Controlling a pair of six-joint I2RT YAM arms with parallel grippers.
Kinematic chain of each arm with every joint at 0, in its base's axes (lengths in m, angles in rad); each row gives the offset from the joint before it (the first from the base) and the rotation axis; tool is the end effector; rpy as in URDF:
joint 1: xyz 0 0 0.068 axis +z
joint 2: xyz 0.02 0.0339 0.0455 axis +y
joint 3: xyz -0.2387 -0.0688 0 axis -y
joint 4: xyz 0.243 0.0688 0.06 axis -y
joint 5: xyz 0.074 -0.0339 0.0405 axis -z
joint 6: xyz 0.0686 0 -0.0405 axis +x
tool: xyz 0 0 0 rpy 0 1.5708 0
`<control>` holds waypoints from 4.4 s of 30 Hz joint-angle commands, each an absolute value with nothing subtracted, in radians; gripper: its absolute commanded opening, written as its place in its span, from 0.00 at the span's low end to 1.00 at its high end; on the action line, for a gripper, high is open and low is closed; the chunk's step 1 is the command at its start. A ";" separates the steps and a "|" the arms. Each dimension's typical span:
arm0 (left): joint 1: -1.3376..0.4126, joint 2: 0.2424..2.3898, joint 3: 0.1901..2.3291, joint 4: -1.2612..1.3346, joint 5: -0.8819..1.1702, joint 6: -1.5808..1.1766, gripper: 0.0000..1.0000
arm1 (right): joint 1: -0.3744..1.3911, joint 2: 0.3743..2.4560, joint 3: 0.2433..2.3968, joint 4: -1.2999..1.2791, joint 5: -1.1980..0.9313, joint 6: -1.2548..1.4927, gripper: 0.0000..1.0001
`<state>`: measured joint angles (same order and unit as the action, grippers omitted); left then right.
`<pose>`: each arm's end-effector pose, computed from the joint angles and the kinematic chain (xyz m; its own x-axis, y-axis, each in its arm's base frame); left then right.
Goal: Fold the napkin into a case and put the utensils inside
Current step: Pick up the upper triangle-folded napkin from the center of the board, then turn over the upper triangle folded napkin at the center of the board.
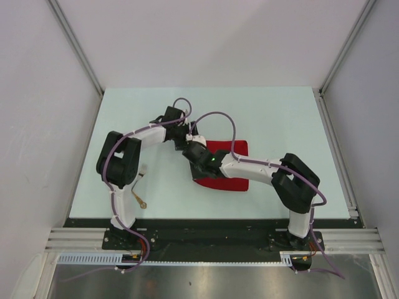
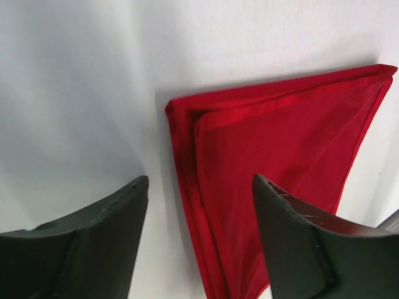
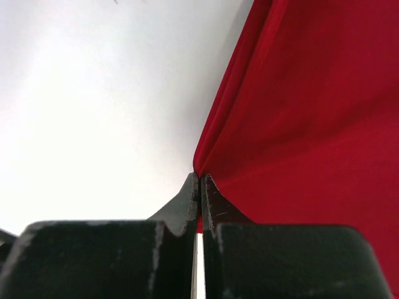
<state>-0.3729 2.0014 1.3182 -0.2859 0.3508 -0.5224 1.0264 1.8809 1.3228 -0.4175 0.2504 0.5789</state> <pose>0.3866 -0.1765 0.1094 -0.9264 -0.1407 -0.3492 0.0704 0.8464 -0.5279 0.2266 0.3415 0.1467 -0.7730 -0.2534 -0.5816 -0.3989 0.9070 0.1350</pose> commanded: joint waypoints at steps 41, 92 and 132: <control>-0.387 2.026 1.316 -0.273 0.385 -0.692 0.41 | 0.917 1.649 1.115 -0.206 0.077 0.571 0.00; -0.259 1.333 1.186 -0.381 0.103 -0.598 0.00 | 1.168 1.680 1.292 0.147 -0.363 0.626 0.00; -0.657 2.132 1.652 -0.215 0.006 -0.687 0.00 | 0.802 1.111 0.199 0.252 -0.224 0.799 0.00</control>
<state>-0.6933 2.1098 1.5417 -0.4095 0.1757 -0.6819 0.7742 1.1469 0.2379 0.4221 -0.1181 0.7586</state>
